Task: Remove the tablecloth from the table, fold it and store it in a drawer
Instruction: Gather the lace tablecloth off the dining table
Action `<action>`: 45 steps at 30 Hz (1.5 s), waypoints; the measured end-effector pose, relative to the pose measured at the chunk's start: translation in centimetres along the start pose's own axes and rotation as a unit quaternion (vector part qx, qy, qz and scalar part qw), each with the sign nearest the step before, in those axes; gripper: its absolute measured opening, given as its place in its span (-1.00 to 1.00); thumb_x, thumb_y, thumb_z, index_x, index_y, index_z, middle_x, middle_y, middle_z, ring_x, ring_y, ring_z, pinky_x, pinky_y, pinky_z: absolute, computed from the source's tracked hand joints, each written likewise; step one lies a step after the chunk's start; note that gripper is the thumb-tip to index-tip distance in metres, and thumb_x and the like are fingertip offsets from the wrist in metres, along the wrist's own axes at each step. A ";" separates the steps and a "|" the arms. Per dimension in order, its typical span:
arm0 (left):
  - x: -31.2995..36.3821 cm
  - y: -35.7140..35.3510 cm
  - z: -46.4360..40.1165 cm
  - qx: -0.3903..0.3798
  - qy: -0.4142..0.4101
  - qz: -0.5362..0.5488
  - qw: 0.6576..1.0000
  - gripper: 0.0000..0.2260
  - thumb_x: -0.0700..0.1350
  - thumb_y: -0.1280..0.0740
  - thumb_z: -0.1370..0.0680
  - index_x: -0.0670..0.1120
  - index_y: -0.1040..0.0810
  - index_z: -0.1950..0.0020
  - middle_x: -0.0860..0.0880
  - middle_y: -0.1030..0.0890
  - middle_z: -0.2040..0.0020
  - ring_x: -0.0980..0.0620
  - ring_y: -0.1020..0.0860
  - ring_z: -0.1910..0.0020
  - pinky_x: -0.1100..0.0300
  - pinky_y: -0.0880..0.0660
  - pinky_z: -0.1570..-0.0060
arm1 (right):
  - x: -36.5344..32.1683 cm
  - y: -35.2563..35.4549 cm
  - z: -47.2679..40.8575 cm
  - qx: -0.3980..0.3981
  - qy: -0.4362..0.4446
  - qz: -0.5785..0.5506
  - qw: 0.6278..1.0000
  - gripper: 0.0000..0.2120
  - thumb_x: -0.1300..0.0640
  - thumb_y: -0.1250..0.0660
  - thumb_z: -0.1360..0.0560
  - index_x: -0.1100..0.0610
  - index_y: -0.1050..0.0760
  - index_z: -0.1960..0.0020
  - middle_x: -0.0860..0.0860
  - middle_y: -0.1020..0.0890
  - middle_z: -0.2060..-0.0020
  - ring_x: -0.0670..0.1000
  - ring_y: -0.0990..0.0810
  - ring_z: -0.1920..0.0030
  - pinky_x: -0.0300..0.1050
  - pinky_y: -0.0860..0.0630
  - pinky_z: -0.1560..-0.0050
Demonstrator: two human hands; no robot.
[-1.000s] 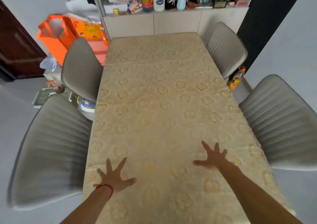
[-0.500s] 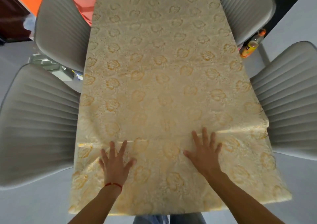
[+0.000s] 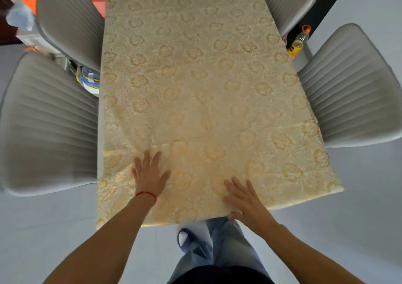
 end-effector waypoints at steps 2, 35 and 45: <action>-1.0 -0.6 1.3 -0.016 -0.036 -0.010 0.999 -0.23 0.28 -0.34 -0.54 0.11 -0.11 -0.65 -0.08 0.09 -0.69 -0.27 0.16 -0.64 -0.24 0.05 -0.58 | -0.5 -0.3 0.4 0.030 0.003 -0.010 0.999 -0.66 0.17 -0.64 -0.34 0.21 -0.69 -0.07 0.21 -0.48 -0.46 0.42 -0.37 -0.48 0.34 -0.06 -0.55; 19.4 17.8 -26.5 0.139 -0.070 -0.114 0.981 -0.77 0.13 -0.25 -0.64 0.07 -0.43 -0.24 0.02 -0.68 -0.09 -0.11 -0.63 -0.09 -0.10 -0.49 -0.17 | 23.1 25.2 -29.4 0.092 -0.462 -0.079 0.878 0.35 -0.59 -0.36 -0.24 -0.01 0.34 -0.66 0.30 0.40 -0.58 0.43 0.40 -0.56 0.77 0.10 -0.31; 22.0 11.6 -32.9 -0.001 -0.035 -0.051 0.998 -0.47 0.31 -0.06 -0.64 0.18 -0.21 -0.57 -0.01 -0.28 -0.58 -0.23 -0.28 -0.52 -0.27 -0.33 -0.40 | 31.6 27.3 -32.6 0.209 -0.512 -0.174 0.815 0.48 -0.30 -0.65 -0.19 0.14 0.35 -0.64 0.42 -0.27 -0.47 0.40 -0.38 -0.41 0.22 -0.45 -0.30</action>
Point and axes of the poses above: each hand's wrist, its own z-axis away from the middle knuckle, its own y-axis out of the back of the hand, x = y × z, the point moved 5 cm from there along -z, towards the middle knuckle
